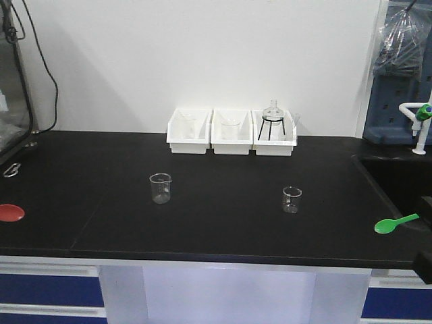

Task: Sort red and green spoons into left cabinet
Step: 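Hold both spoons and back the base away from the bench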

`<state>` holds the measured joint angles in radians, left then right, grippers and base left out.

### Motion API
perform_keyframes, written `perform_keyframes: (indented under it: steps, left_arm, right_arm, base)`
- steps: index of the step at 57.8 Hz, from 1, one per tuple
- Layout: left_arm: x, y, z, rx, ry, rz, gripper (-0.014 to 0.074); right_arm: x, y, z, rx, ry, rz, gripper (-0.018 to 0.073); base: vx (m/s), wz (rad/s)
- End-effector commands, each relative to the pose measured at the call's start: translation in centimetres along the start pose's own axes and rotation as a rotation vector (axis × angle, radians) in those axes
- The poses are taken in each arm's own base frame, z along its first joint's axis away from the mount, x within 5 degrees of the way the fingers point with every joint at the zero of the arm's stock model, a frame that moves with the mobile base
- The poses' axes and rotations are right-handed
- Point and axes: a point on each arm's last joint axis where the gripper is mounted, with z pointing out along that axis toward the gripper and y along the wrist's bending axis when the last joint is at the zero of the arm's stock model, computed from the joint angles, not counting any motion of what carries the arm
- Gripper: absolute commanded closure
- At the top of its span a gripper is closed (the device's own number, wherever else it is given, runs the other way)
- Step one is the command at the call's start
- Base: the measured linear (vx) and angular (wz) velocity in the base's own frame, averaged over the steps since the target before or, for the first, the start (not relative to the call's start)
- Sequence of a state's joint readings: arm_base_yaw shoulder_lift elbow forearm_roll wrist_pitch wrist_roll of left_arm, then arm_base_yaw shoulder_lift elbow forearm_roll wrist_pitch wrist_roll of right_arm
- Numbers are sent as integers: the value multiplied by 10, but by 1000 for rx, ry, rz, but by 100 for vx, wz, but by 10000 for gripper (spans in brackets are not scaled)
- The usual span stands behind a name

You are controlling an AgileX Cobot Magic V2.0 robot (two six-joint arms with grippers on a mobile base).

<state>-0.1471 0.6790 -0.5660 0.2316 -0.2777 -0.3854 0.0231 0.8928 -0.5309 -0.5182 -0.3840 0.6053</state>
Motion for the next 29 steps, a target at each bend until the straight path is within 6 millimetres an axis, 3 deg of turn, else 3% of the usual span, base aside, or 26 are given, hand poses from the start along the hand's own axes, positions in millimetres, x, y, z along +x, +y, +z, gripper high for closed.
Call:
perform_keyframes:
  steps: [1,29]
  left_arm:
    - [-18,-5,1,35,-102,-11,604]
    - [-18,-5,1,34,-101,-11,604]
  right_arm:
    - [-19,5,-1,-44,-105,2,561]
    - [-19,5,-1,-44,-105,2,561]
  base:
    - [-28,19]
    - [-17,40]
